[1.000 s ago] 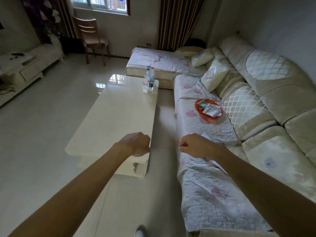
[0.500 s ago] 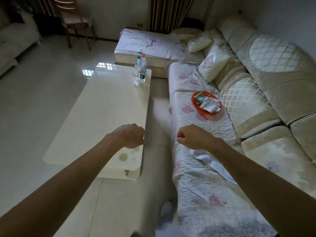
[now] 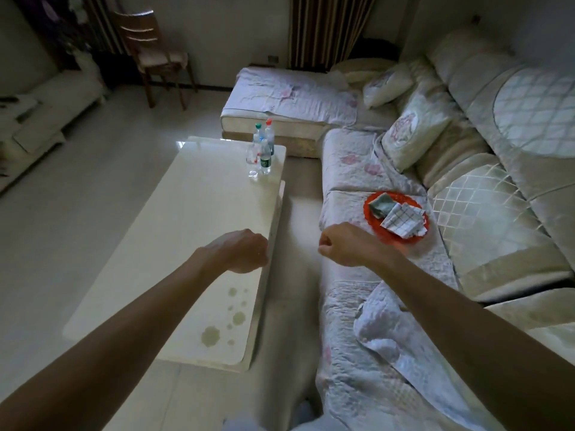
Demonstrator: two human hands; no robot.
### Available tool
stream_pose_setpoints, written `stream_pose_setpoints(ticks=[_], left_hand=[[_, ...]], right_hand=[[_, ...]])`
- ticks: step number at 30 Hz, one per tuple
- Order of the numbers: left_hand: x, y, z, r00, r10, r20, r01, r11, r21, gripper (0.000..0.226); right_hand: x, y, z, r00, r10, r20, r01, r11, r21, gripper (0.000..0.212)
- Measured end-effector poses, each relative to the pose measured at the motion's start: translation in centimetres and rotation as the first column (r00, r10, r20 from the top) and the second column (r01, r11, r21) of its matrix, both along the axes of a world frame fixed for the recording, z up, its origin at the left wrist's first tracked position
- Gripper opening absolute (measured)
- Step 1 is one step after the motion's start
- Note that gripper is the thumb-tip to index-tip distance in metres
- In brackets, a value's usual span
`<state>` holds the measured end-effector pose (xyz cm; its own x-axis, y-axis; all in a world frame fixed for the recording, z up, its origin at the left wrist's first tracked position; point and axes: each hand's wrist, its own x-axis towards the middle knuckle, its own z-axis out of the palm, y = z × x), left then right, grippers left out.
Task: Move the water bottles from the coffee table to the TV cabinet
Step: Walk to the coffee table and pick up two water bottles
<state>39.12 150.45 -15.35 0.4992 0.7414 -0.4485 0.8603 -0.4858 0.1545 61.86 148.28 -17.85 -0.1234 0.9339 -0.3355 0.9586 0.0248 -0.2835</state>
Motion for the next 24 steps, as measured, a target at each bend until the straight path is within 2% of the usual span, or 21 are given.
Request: stream_pose_setpoints(ticks=[5, 13, 20, 24], left_hand=[[2.1, 5.0, 0.0, 0.999, 0.034, -0.024, -0.035, 0.999, -0.017, 0.029], [3.1, 15.0, -1.4, 0.997, 0.072, -0.027, -0.073, 0.996, -0.044, 0.031], [3.1, 26.0, -1.9, 0.995, 0.104, 0.005, -0.103, 0.993, -0.063, 0.034], [2.2, 31.6, -2.7, 0.990, 0.141, 0.020, -0.140, 0.989, -0.041, 0.032]], right_hand=[[2.5, 5.7, -0.7, 0.998, 0.044, 0.038, -0.044, 0.999, 0.005, 0.028], [3.3, 15.9, -1.9, 0.998, 0.061, 0.005, -0.061, 0.998, -0.027, 0.027], [3.2, 27.1, -0.9, 0.988, 0.094, 0.121, -0.090, 0.995, -0.037, 0.028], [2.7, 33.0, -0.8, 0.986, 0.112, 0.125, -0.110, 0.994, -0.020, 0.028]])
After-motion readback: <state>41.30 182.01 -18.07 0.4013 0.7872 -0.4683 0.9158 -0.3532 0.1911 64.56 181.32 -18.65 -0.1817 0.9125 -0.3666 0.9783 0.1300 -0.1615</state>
